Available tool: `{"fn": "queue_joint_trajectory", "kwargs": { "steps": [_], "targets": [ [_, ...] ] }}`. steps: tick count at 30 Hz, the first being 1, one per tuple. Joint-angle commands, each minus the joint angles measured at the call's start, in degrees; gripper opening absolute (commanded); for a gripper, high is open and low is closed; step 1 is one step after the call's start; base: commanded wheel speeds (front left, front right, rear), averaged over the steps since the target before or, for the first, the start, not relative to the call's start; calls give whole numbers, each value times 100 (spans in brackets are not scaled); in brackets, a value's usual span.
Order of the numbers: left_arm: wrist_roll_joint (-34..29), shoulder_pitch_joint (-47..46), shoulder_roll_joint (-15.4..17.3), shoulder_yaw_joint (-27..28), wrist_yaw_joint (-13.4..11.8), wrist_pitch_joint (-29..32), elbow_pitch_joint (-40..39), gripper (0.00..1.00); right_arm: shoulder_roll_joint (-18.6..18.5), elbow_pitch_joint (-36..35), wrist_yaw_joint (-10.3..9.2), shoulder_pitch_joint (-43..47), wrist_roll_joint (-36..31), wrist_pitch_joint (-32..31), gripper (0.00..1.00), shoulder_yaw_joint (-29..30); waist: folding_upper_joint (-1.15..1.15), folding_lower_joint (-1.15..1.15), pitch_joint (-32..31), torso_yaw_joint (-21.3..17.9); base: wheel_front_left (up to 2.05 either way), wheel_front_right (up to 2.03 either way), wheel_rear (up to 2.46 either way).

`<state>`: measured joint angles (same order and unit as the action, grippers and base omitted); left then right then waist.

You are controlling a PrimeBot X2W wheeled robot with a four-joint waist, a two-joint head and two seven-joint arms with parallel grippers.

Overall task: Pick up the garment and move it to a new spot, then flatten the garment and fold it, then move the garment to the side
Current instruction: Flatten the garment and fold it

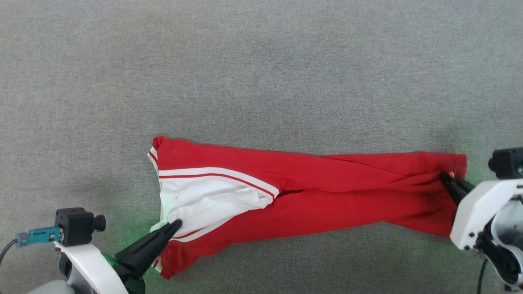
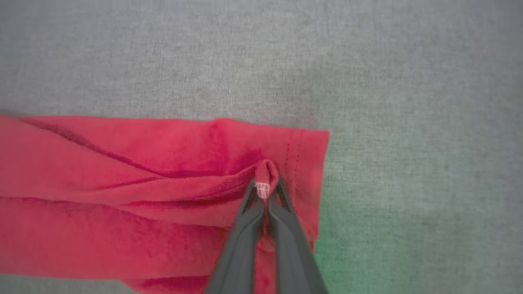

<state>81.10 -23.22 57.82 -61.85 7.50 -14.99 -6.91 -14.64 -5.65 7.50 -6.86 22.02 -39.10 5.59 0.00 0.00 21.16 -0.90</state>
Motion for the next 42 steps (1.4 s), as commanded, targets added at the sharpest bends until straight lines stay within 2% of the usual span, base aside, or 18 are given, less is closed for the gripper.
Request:
{"fn": "queue_joint_trajectory", "kwargs": {
  "steps": [1,2,3,4,5,6,7,11,15,19,20,24,29,31,32,34,35,42],
  "targets": [
    [-99,31,-67,58,-7,-23,103,0,36,97,-4,-157,-46,136,0,-46,0,0,11,-15,0,0,0],
    [-164,21,-95,91,-7,-23,173,0,43,178,-4,-197,-52,184,29,-71,0,0,12,-17,0,0,0],
    [-255,6,-112,102,-7,-23,230,7,48,226,-4,-231,-58,229,52,-104,0,0,7,-19,0,0,0],
    [-275,6,-161,167,-7,-23,265,27,43,255,-4,-271,-56,276,100,-108,0,0,0,-16,0,0,0],
    [-324,31,-205,256,-7,-23,301,64,32,273,-4,-300,-49,311,100,-98,0,0,-14,-11,0,0,0],
    [-399,85,-232,320,-7,-24,338,93,19,280,-5,-301,-28,308,100,-94,0,0,-37,-12,0,0,0],
    [-457,153,-257,389,-7,-24,384,100,4,265,-5,-282,3,297,100,-62,0,0,-67,-9,0,0,0],
    [-782,407,-430,814,-7,-24,611,100,-29,183,-5,-156,89,191,100,176,0,0,-190,30,0,0,0],
    [-1217,869,-891,1741,-7,-24,973,100,52,465,-4,-70,108,-18,100,445,0,0,-301,178,0,0,0],
    [-2294,1183,-1549,2923,-7,-19,1526,100,135,804,-4,-150,122,-186,100,571,0,0,-384,346,0,0,0],
    [-2294,1183,-1549,2923,-7,-19,1526,100,135,804,-4,-150,122,-186,100,571,0,0,-384,346,0,0,0],
    [-3289,1507,-2340,4080,-7,-18,1811,100,163,1163,-4,-205,90,-265,100,620,0,0,-460,523,0,0,0],
    [-4345,1793,-3064,5032,-7,-18,1695,100,172,1515,-4,-240,47,-402,100,666,0,0,-538,720,0,0,0],
    [-4814,1841,-3233,5278,-7,-18,1579,100,191,1647,-4,-215,10,-494,100,725,0,0,-563,789,0,0,0],
    [-4928,1879,-3367,5379,-7,-18,1497,100,211,1711,-4,-202,-41,-545,75,782,0,0,-580,821,0,0,0],
    [-5332,1941,-3462,5538,-7,-18,1374,100,236,1803,-6,-205,-165,-616,9,914,0,0,-595,869,0,0,0],
    [-5402,1968,-3560,5570,-8,-18,1285,100,264,1831,-6,-231,-192,-640,0,982,0,0,-598,884,0,0,0],
    [-5765,2052,-3599,5530,-8,-18,1084,100,358,1643,-20,-495,-486,-629,0,1547,0,0,-582,844,0,0,0]
  ]
}}
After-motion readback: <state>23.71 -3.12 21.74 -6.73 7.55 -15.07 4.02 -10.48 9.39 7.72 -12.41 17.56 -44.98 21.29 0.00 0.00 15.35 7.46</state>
